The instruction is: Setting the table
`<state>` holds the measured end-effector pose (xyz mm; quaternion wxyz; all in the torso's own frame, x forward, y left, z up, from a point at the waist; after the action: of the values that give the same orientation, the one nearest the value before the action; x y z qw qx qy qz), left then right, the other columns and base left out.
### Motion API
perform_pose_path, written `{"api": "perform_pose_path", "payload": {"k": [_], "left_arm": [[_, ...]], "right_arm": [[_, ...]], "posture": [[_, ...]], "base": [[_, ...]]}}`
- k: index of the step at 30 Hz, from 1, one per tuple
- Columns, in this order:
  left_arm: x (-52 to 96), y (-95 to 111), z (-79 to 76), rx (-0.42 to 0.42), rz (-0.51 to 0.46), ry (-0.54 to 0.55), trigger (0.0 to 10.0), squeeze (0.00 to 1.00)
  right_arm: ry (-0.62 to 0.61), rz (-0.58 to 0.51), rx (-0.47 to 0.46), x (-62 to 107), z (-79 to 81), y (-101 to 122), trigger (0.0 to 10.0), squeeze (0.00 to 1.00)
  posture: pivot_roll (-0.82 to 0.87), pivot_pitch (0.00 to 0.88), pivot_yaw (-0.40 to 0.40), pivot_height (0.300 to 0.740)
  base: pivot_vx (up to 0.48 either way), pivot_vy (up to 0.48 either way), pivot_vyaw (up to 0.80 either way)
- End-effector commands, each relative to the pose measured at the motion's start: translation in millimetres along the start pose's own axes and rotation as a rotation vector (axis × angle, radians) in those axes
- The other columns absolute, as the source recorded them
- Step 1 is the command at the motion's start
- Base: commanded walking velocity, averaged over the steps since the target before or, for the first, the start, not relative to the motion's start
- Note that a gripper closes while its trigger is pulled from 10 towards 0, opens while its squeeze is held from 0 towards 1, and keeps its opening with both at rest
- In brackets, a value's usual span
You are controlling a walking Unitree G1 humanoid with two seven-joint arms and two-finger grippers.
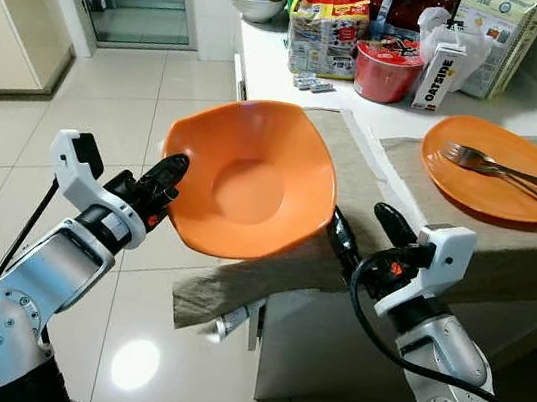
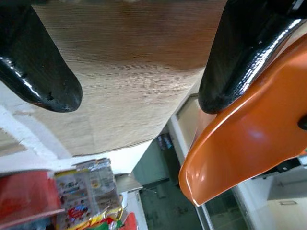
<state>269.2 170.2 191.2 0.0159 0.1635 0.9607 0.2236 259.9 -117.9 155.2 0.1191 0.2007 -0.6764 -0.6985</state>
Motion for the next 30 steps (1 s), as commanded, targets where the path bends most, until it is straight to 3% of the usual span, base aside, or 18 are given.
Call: {"api": "perform_pose_path", "payload": {"k": [1, 6, 13, 15, 20, 23, 25, 30], "left_arm": [[1.1, -4.4, -8.6, -0.024, 0.027, -0.032, 0.0, 0.0], [0.8, -11.6, -8.5, -0.024, 0.054, -0.035, 0.0, 0.0], [0.0, -12.5, 1.3, -0.041, 0.072, -0.001, 0.0, 0.0], [-0.7, -9.8, 7.4, -0.059, 0.074, 0.021, 0.0, 0.0], [-2.6, -9.6, 3.4, -0.085, 0.086, 0.009, 0.0, 0.0], [-3.3, -9.1, 5.1, -0.088, 0.082, 0.016, 0.0, 0.0], [-3.4, -9.1, 6.0, -0.089, 0.082, 0.019, 0.0, 0.0], [-7.0, -0.7, 18.3, -0.1, 0.04, 0.078, 0.0, 0.0]], "right_arm": [[0.039, -0.016, -0.041, -5.3, 5.4, 4.9, 10.0, 0.0], [0.096, -0.021, -0.122, -12.4, 13.9, 9.4, 10.0, 0.0], [0.158, -0.029, -0.137, -17.0, 17.2, 14.7, 10.0, 0.0], [0.114, -0.003, -0.059, -22.8, 0.4, 9.9, 10.0, 0.0], [0.019, 0.037, 0.028, -29.5, -34.2, 3.1, 10.0, 0.0], [0.011, 0.028, 0.021, -31.9, -39.2, 7.5, 10.0, 0.0], [0.016, 0.021, 0.011, -32.5, -38.0, 9.3, 10.0, 0.0], [0.097, 0.023, -0.042, -27.4, -17.5, 7.8, 10.0, 0.0]], "posture": [[-0.13, 0.0, 0.1, 0.74], [-0.13, 0.0, 0.1, 0.74], [-0.12, 0.0, 0.099, 0.74], [-0.12, 0.0, 0.099, 0.74], [-0.12, 0.0, 0.099, 0.74], [-0.12, 0.0, 0.099, 0.74], [-0.12, 0.0, 0.099, 0.74], [-0.12, 0.0, 0.097, 0.74]], "base": [[0.0, 0.0, 0.0], [0.0, 0.0, 0.0], [0.0, 0.0, 0.0], [0.0, 0.0, 0.0], [0.0, 0.0, 0.0], [0.0, 0.0, 0.0], [0.0, 0.0, 0.0], [0.0, 0.0, 0.0]]}}
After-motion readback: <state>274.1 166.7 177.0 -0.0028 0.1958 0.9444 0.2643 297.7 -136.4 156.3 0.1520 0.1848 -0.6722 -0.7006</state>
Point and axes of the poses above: a point about 5 cm out from each wrist's last joint towards the gripper, its own x axis pointing back from the gripper into the wrist, its own y axis along the axis of the wrist's last joint, z = x × y, the point moved 2 cm from there along -x, pointing out of the wrist towards the gripper, and after that the axes turned 14 degrees about x, right-handed, at the moved point
